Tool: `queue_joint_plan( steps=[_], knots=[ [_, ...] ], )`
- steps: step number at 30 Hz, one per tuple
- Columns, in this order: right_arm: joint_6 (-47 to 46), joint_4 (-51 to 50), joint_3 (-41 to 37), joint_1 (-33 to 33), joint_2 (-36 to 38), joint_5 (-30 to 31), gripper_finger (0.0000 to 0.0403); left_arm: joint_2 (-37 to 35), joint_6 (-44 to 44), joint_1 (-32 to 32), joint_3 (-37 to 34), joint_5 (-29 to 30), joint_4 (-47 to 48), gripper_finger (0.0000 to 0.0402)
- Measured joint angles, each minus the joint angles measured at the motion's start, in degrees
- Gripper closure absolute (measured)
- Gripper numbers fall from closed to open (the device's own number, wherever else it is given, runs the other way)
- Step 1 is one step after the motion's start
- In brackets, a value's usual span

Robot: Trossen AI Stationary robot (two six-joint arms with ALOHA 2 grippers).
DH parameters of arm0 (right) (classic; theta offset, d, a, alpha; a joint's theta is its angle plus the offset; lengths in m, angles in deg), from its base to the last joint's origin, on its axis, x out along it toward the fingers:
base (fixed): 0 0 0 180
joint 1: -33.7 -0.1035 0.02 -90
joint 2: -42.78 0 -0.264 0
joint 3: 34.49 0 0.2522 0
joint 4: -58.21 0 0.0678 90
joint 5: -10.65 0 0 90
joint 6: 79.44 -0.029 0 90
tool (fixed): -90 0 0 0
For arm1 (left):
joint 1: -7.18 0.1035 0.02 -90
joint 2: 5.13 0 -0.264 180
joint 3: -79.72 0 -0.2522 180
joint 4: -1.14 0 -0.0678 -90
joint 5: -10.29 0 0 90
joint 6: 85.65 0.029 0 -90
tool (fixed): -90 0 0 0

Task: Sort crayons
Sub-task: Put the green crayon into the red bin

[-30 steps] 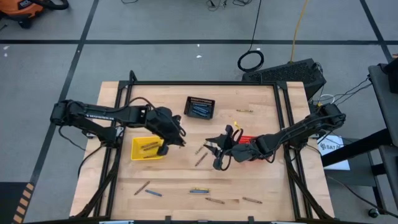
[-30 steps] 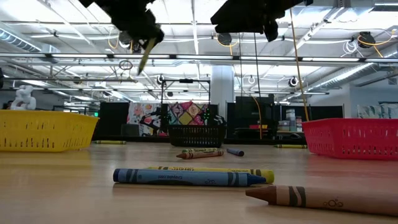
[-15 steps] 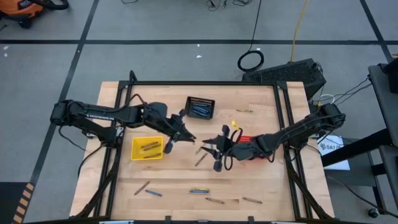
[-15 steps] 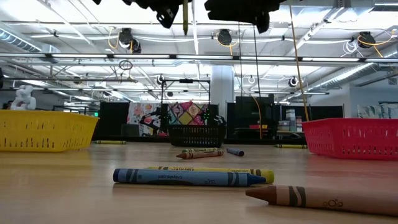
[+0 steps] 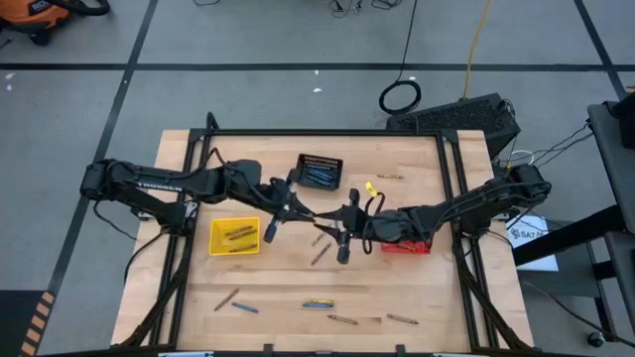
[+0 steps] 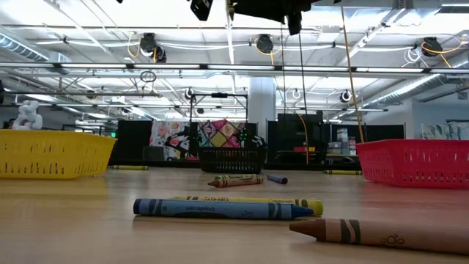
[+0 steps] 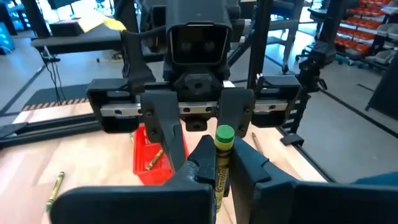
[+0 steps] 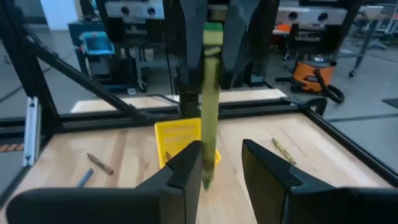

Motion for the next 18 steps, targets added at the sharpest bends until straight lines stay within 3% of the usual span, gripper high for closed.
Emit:
queue_joint_plan(
  steps=[5,11,18],
  knots=[
    [-0.5,0.4,0.0,0.9,0.0,-5.0,0.0300,0.0,0.1,0.0,0.0,0.0,-0.3,0.0389],
    [-0.4,2.5,0.0,1.7,0.0,-5.3,0.0307,0.0,1.5,0.0,0.0,0.1,-2.3,0.0389],
    [-0.6,2.5,0.0,2.6,0.0,-7.6,0.0385,0.0,1.4,0.0,0.0,0.6,-2.3,0.0389]
  ],
)
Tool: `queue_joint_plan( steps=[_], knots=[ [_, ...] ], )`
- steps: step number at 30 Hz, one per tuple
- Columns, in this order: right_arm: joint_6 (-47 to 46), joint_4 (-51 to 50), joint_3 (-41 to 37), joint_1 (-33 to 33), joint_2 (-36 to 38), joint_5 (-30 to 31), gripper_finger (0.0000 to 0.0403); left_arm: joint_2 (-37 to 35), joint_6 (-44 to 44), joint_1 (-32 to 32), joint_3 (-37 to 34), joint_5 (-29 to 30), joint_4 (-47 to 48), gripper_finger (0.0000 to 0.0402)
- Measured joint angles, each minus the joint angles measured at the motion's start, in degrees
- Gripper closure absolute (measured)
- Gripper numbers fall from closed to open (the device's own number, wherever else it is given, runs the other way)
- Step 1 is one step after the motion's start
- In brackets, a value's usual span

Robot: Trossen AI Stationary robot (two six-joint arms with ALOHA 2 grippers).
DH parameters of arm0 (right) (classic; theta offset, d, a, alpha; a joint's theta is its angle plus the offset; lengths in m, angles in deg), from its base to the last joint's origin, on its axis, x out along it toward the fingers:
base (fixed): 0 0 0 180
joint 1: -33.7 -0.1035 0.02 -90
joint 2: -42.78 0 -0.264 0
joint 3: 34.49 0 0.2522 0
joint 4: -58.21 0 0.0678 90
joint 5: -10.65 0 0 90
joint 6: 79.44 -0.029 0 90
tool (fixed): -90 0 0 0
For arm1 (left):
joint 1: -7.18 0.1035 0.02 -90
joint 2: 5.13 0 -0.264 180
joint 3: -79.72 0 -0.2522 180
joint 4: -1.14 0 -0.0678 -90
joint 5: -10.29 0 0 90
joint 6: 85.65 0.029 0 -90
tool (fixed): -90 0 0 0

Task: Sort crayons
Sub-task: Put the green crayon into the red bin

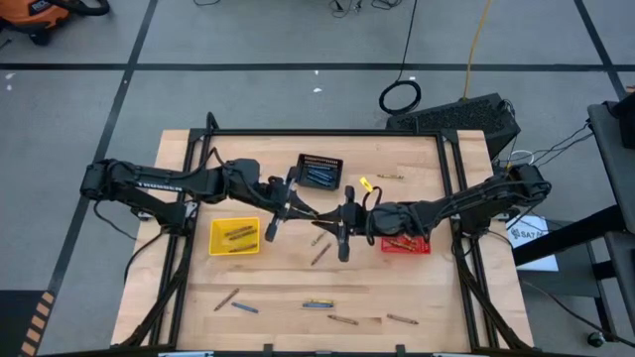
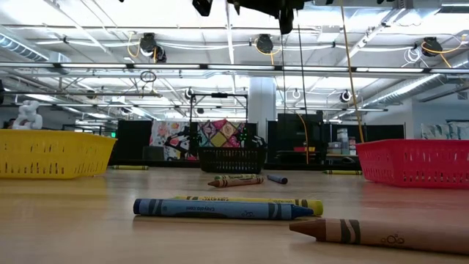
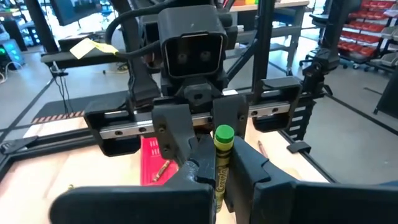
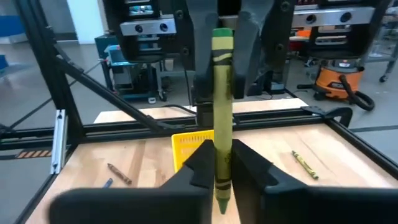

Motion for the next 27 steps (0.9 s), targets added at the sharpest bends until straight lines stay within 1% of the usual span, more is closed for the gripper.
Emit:
queue_joint_plan(
  steps=[1,6,13,15,20,27],
  knots=[
    [-0.4,-0.1,0.0,0.0,0.0,-0.6,0.0392,0.0,-0.1,0.0,0.0,0.1,0.3,0.0389],
    [-2.0,-2.7,0.0,-0.2,0.0,-0.7,0.0397,0.0,0.0,0.0,0.0,2.3,2.4,0.0382],
    [-9.0,-8.9,0.2,-0.3,0.0,-0.6,0.0400,0.1,0.3,0.0,-0.1,3.4,5.3,0.0356],
    [-11.4,-12.3,0.1,-0.4,0.0,-0.7,0.0400,0.0,0.3,0.0,0.0,4.4,6.1,0.0349],
    [-19.1,-21.7,0.1,-0.7,0.0,-0.6,0.0401,0.0,0.3,0.0,0.0,4.8,9.7,0.0336],
    [-29.4,-37.3,0.0,-2.6,0.9,-0.6,0.0402,0.0,0.2,0.0,0.0,5.4,16.1,0.0333]
  ],
)
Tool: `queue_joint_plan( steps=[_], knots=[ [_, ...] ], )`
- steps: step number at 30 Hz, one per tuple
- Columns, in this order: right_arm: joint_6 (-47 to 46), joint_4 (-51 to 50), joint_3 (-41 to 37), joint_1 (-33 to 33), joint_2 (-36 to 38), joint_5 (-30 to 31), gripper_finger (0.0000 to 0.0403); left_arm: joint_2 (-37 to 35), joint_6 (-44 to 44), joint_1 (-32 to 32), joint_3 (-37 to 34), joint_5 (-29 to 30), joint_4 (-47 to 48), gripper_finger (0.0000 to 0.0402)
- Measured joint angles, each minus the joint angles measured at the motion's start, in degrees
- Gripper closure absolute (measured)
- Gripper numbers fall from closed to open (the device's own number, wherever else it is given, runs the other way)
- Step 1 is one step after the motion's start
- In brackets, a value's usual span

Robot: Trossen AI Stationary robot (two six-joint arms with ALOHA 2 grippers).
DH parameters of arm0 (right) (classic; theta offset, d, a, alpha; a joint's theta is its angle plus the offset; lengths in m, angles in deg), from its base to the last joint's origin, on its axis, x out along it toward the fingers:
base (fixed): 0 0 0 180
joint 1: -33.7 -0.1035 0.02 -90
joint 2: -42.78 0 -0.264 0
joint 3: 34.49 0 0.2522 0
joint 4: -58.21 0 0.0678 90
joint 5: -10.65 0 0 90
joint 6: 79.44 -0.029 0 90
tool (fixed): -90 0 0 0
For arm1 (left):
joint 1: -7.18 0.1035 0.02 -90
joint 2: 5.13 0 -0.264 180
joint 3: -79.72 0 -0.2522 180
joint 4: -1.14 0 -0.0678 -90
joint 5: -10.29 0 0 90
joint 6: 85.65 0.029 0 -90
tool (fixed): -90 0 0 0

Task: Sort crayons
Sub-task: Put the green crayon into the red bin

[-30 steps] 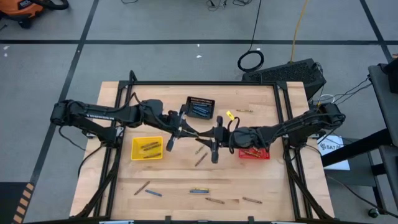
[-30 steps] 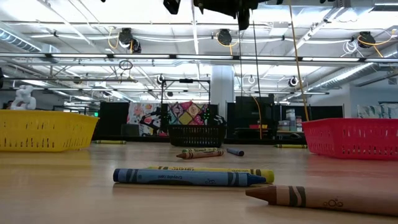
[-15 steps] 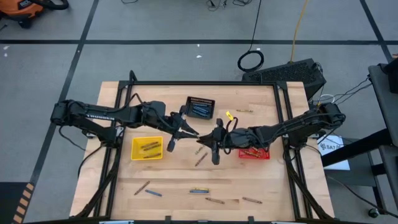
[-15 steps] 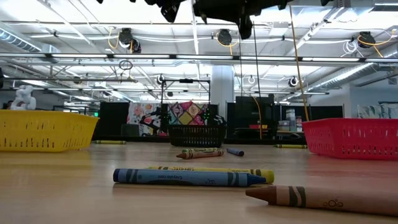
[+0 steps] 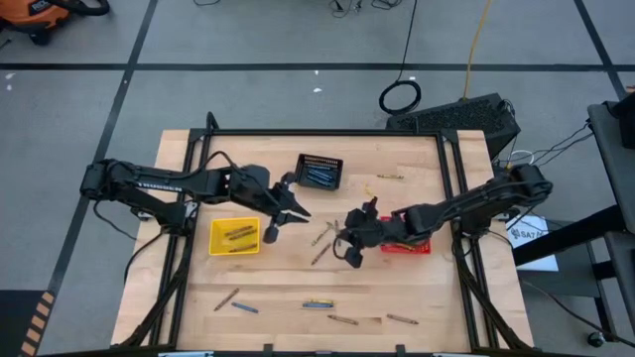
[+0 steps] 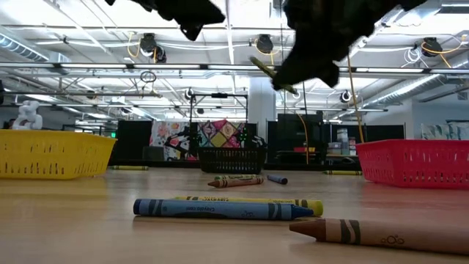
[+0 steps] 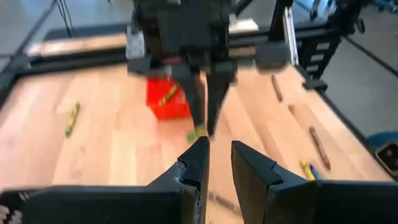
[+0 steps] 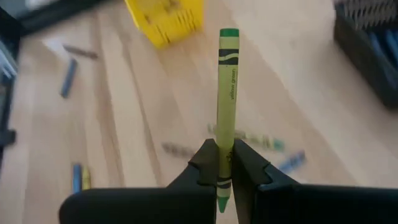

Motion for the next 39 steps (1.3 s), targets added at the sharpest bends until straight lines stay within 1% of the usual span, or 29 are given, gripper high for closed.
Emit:
queue_joint_plan(
  steps=[7,10,15,19,22,29,33,36,39],
  knots=[
    [-9.3,-16.7,0.0,-2.7,4.5,0.2,0.0402,0.0,-0.2,0.0,0.0,0.0,6.1,0.0333],
    [-12.7,-24.4,0.0,-3.7,6.2,1.6,0.0398,0.0,-0.2,0.0,0.0,0.0,7.0,0.0333],
    [-20.7,-38.4,0.0,-5.8,9.1,1.5,0.0397,0.0,-0.2,0.0,0.0,0.0,8.7,0.0333],
    [-26.3,-46.1,0.0,-8.5,11.4,1.4,0.0397,0.0,-0.2,0.0,0.0,0.2,11.6,0.0333],
    [-28.9,-48.2,-0.7,-10.2,12.3,1.4,0.0397,0.0,-0.2,0.1,0.0,1.3,15.0,0.0333],
    [-32.3,-48.7,-7.1,-10.9,12.5,-0.1,0.0397,0.0,-0.1,0.1,0.0,9.2,26.2,0.0333],
    [-32.3,-48.4,-9.8,-10.9,12.5,-0.2,0.0397,0.0,-0.4,0.1,0.0,9.7,29.8,0.0333],
    [-32.2,-46.7,-11.2,-10.8,12.5,-1.8,0.0397,0.0,-0.5,0.1,0.0,9.4,30.0,0.0333],
    [-32.2,-45.9,-12.2,-10.8,12.5,-1.4,0.0396,0.0,-0.5,0.1,0.0,9.2,29.3,0.0333]
  ],
)
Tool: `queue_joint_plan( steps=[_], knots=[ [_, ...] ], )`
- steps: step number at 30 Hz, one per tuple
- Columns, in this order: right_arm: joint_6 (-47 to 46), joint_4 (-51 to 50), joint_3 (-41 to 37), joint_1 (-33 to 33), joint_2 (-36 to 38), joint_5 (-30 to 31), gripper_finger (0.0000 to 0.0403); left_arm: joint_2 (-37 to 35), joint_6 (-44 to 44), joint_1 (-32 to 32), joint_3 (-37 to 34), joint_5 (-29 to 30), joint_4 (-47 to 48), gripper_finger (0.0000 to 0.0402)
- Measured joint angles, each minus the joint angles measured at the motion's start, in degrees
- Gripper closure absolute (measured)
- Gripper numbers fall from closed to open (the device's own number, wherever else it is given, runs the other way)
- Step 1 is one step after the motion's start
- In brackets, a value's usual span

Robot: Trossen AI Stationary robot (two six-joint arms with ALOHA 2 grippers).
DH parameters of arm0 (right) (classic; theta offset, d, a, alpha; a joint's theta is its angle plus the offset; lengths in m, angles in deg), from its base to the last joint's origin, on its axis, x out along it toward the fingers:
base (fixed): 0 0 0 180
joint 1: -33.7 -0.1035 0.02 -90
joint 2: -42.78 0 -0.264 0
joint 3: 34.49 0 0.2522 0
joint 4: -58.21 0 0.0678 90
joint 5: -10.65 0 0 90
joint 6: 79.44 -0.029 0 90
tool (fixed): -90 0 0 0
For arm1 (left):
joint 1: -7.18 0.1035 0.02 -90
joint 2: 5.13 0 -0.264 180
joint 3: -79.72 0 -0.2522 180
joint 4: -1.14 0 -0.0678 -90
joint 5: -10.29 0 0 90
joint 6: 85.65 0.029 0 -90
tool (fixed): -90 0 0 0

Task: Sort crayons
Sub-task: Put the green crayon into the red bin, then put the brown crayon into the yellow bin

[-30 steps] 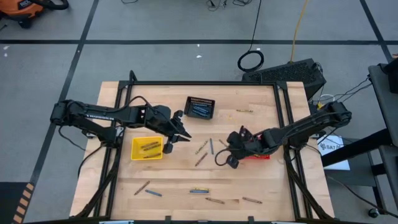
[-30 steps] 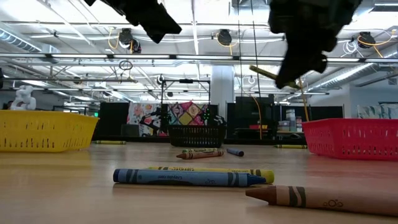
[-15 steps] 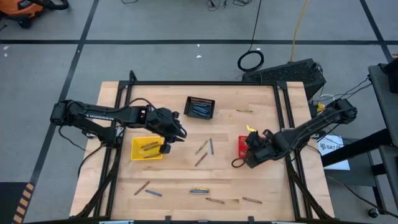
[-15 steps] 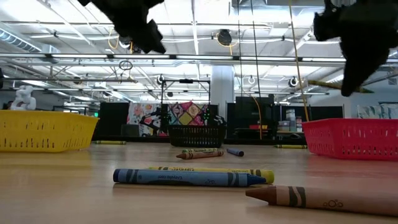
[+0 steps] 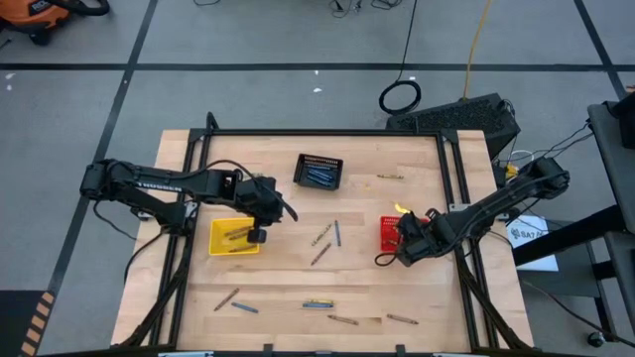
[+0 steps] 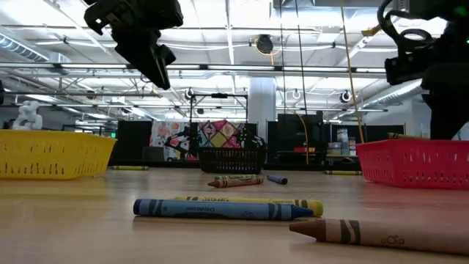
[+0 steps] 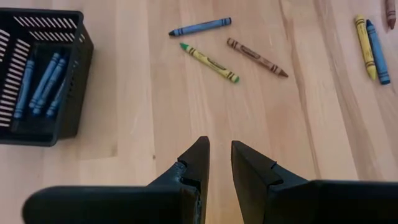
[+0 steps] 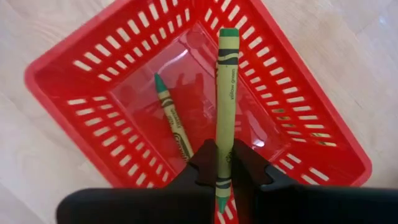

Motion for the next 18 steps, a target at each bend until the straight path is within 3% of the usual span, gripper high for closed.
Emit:
queue_joint_plan(
  steps=[18],
  knots=[
    [-1.4,2.0,-0.2,0.2,0.0,1.6,0.0303,0.0,-4.2,-0.2,0.0,-0.3,-1.6,0.0333]
  ],
)
